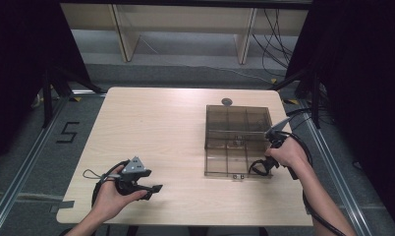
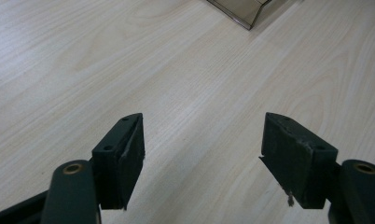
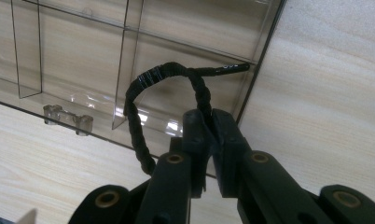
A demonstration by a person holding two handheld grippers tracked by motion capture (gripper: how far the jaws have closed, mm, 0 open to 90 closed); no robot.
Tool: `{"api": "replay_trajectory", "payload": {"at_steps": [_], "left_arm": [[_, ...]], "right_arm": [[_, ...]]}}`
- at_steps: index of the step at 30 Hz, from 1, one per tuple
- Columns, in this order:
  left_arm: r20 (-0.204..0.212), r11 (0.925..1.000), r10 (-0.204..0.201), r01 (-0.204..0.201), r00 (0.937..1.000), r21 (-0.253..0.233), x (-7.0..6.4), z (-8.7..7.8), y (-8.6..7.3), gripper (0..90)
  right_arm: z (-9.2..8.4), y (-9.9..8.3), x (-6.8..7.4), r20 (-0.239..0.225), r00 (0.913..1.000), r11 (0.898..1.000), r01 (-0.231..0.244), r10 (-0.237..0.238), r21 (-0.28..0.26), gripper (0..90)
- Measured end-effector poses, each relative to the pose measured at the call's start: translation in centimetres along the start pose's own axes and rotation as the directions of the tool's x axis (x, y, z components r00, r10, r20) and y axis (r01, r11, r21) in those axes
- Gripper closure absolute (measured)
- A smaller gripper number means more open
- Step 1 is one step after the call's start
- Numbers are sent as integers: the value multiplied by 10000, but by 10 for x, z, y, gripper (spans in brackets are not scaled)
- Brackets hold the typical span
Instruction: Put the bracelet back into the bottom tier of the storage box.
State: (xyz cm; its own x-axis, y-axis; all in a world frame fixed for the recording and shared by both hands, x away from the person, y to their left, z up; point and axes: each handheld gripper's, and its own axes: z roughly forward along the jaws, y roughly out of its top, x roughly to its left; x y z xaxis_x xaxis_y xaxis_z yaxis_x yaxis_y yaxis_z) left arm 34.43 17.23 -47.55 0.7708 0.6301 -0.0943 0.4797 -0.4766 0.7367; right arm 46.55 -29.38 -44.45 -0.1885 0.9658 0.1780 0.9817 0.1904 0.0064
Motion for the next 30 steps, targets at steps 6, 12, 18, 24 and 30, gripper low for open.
{"api": "replay_trajectory", "payload": {"at_steps": [6,12,18,24,30], "left_arm": [[-35,10000,44,-44,10000,20,0,0,0,301],[3,10000,34,-34,10000,14,0,0,0,301],[-64,10000,27,-27,10000,-1,1,-1,0,301],[1,10000,60,-60,10000,15,0,-1,0,301],[5,10000,58,-58,10000,43,0,0,0,301]], "right_arm": [[1,3,0,190,9993,9994,304,-307,162,849],[1,6,1,246,9983,9985,531,-534,127,845],[0,5,4,83,9997,9989,250,-247,-408,790],[-6,-1,5,434,9981,9936,470,-427,-1029,806],[-14,-14,10,425,9941,9912,1030,-997,-834,880]]}}
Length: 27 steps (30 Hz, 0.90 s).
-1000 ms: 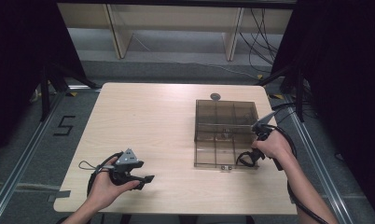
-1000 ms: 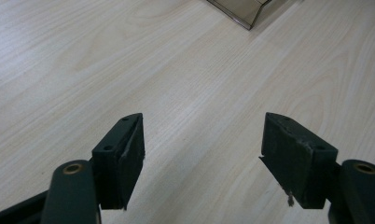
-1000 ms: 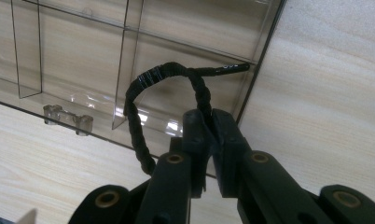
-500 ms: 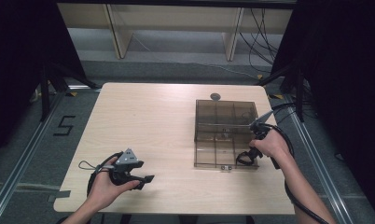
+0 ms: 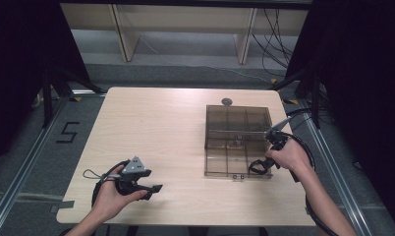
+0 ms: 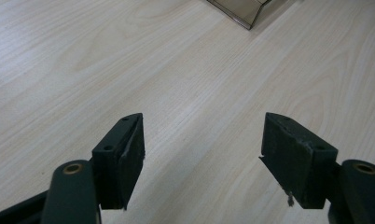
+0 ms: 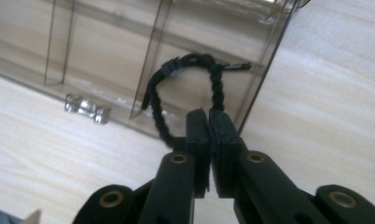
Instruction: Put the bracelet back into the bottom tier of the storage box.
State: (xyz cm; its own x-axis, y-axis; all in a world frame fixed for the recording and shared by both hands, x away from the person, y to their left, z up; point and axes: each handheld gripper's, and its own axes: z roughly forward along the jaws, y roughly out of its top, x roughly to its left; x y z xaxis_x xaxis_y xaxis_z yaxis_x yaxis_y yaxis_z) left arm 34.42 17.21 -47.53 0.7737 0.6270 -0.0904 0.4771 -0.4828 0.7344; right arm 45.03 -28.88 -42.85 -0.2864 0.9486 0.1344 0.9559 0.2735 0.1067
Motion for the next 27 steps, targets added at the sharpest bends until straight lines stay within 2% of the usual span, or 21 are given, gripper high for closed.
{"api": "replay_trajectory", "payload": {"at_steps": [1,2,3,4,5,6,7,8,9,12,13,14,15,16,19,21,22,23,25,26,27], "left_arm": [[-7,10000,-7,7,10000,-2,0,0,0,301],[-37,10000,3,-3,10000,0,0,0,0,301],[-66,10000,12,-12,10000,11,0,0,0,301],[-58,10000,-4,4,10000,-8,0,0,0,301],[-55,10000,4,-4,10000,-2,0,0,0,302],[-58,10000,1,-1,10000,-5,0,0,0,302],[-1,10000,16,-16,10000,6,0,0,0,302],[-6,10000,-6,6,10000,-8,0,0,0,302],[-4,10000,-10,10,10000,-10,0,0,0,302],[-36,10000,-29,29,10000,-38,0,0,0,302],[-4,10000,29,-29,10000,-3,0,-1,0,302],[-24,10000,-6,6,10000,-26,0,-1,0,302],[-17,10000,-10,10,10000,-36,0,-1,0,302],[-28,10000,-13,13,10000,-29,0,-1,0,302],[-22,10000,18,-18,10000,-15,1,-1,0,302],[-20,10000,1,-1,10000,-33,0,-1,0,302],[-21,10000,12,-12,10000,-28,0,-1,0,302],[-24,10000,5,-5,10000,-29,0,-1,0,302],[-33,10000,-12,12,10000,-34,0,-1,0,302],[-52,10000,-41,40,10000,-60,0,-1,0,302],[-78,10000,-11,11,10000,-33,1,-1,0,302]], "right_arm": [[-3,-2,5,-59,9995,9989,-305,307,349,890],[-1,-4,4,-2,9999,9999,108,-108,-129,895],[-1,-5,6,-23,9999,9999,102,-102,-86,898],[-3,-6,9,-60,9999,9997,-153,154,169,899],[-4,-6,10,-146,9999,9993,1,5,365,900],[-4,-7,13,-206,9997,9991,-152,160,390,900],[-3,-7,13,-98,10000,9995,13,-9,329,900],[-3,-8,16,-159,9997,9995,-155,159,290,900],[-2,-9,16,-150,9999,9997,29,-25,232,900],[0,-7,18,-103,9999,9989,119,-114,443,900],[2,-8,18,-120,9999,9992,20,-15,397,900],[2,-7,17,-154,9999,9981,44,-35,607,900],[4,-7,19,-5,9999,9990,-134,134,427,900],[4,-7,16,-65,9999,9985,114,-111,540,900],[7,-7,15,-24,10000,9995,29,-28,325,900],[6,-6,14,27,9999,9983,-165,163,556,900],[8,-6,12,50,10000,9995,-32,31,317,900],[7,-5,11,56,9999,9983,-121,118,563,900],[13,-6,8,188,9998,9997,40,-45,243,900],[13,-6,9,127,9999,9993,-114,110,362,900],[13,-5,7,23,10000,9982,-5,4,595,900]]}}
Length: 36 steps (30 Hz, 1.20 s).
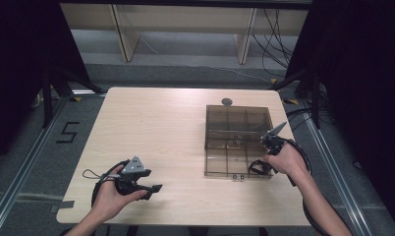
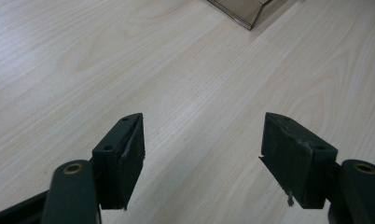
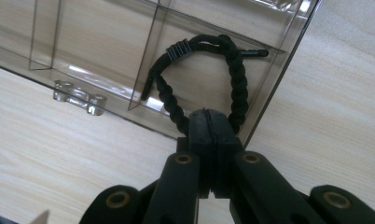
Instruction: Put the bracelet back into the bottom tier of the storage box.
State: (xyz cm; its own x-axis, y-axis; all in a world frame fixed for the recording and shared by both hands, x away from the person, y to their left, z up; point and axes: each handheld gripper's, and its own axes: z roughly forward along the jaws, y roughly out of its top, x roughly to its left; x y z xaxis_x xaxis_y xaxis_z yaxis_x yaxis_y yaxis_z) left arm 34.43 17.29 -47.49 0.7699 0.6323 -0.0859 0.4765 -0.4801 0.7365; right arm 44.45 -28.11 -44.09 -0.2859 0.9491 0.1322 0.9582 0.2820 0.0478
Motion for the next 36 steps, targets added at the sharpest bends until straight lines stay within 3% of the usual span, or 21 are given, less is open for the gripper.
{"api": "replay_trajectory", "payload": {"at_steps": [2,3,5,6,7,10,19,21,24,25,27,28,29,31,36], "left_arm": [[55,10000,22,-22,10000,20,0,0,0,302],[56,10000,4,-4,10000,16,0,0,0,302],[59,10000,10,-10,10000,30,0,0,0,303],[62,10000,10,-10,10000,32,0,0,0,302],[55,10000,-21,21,10000,6,0,0,0,302],[70,10000,24,-24,10000,39,0,0,0,302],[78,10000,-4,3,10000,34,0,0,0,302],[71,10000,5,-5,10000,38,0,0,0,302],[71,10000,1,-1,10000,33,0,0,0,302],[73,10000,2,-2,10000,35,0,0,0,302],[75,10000,-12,12,10000,31,0,0,0,302],[71,10000,-3,3,10000,33,0,0,0,302],[7,10000,12,-12,10000,43,1,0,0,302],[59,9998,-166,166,9998,-64,-1,1,0,302],[39,10000,-8,8,10000,9,0,0,0,302]], "right_arm": [[4,0,1,81,9994,9994,-350,351,-78,900],[4,1,-1,-3,9999,9999,-149,149,52,900],[7,1,-2,43,9998,9997,-190,191,-166,900],[7,2,-3,36,9995,9995,-321,321,-13,900],[9,2,-4,52,9998,9995,-200,201,-237,900],[7,3,-7,-82,9999,9999,-107,106,-85,900],[9,4,-5,75,9988,9988,-479,480,-7,899],[11,5,-9,165,9999,9999,3,-1,-118,899],[9,5,-8,63,9999,9999,-121,121,71,898],[9,5,-7,174,9997,9998,-177,178,-79,896],[7,4,-6,-29,9994,9991,-358,357,-211,887],[8,3,-7,201,9996,9987,-204,214,-477,878],[4,3,-8,92,9998,9992,-185,188,-349,861],[-1,-1,-7,221,9997,9972,-63,80,-744,831],[-13,-21,-2,0,10000,9913,50,-50,-1316,786]]}}
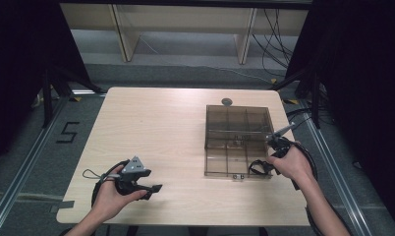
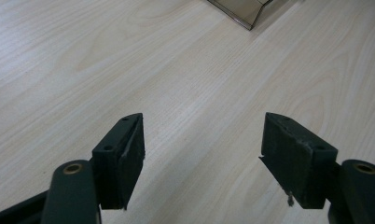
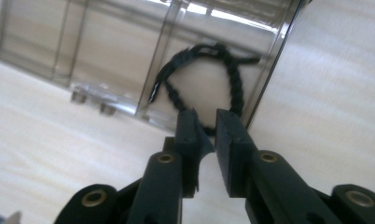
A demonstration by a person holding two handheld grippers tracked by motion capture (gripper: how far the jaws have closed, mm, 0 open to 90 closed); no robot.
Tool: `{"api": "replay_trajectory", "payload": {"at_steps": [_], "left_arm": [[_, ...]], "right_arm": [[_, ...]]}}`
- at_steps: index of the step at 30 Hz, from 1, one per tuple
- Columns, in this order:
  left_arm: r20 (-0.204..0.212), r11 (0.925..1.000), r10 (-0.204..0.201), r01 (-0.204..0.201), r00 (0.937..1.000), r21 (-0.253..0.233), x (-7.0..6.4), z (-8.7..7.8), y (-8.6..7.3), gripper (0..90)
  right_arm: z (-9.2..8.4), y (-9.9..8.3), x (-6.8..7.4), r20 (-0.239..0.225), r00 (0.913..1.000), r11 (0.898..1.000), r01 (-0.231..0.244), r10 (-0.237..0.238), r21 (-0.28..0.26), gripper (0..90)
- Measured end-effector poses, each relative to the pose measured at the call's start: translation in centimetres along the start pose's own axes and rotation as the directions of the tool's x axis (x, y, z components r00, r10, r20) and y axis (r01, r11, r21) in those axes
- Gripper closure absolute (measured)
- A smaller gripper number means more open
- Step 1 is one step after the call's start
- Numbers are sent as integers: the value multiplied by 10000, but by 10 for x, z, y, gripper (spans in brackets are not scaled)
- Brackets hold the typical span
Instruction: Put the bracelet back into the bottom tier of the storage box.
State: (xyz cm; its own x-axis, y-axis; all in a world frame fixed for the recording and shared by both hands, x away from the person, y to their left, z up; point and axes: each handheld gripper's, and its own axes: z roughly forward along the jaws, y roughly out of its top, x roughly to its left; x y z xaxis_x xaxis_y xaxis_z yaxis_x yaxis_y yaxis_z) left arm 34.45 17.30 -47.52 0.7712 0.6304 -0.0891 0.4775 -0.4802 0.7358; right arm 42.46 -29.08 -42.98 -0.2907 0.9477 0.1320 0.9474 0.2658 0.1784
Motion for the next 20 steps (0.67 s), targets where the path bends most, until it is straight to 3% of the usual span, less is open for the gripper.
{"api": "replay_trajectory", "payload": {"at_steps": [9,10,11,12,14,17,19,20], "left_arm": [[-83,10000,-6,6,10000,49,0,0,0,302],[-71,10000,-19,19,10000,36,0,1,0,302],[-5,10000,-17,17,10000,36,0,0,0,302],[-49,10000,-71,71,10000,7,-1,0,0,301],[-32,9996,-269,268,9996,-70,-1,1,-1,302],[-48,10000,-81,81,10000,53,1,0,0,301],[55,9997,-250,250,9997,-22,-1,1,0,301],[-51,9999,-165,165,9999,35,1,1,0,301]], "right_arm": [[1,-46,6,-43,10000,9983,-21,19,-576,735],[1,-49,5,6,10000,9984,97,-97,-554,726],[1,-52,8,-1,9997,9984,-229,229,-522,721],[1,-54,5,26,9999,9981,146,-145,-600,715],[5,-58,3,-15,9997,9982,228,-229,-554,705],[10,-62,1,-33,9999,9986,115,-117,-518,684],[11,-63,1,-139,9998,9990,-146,140,-425,671],[11,-63,0,-99,10000,9985,-16,11,-548,666]]}}
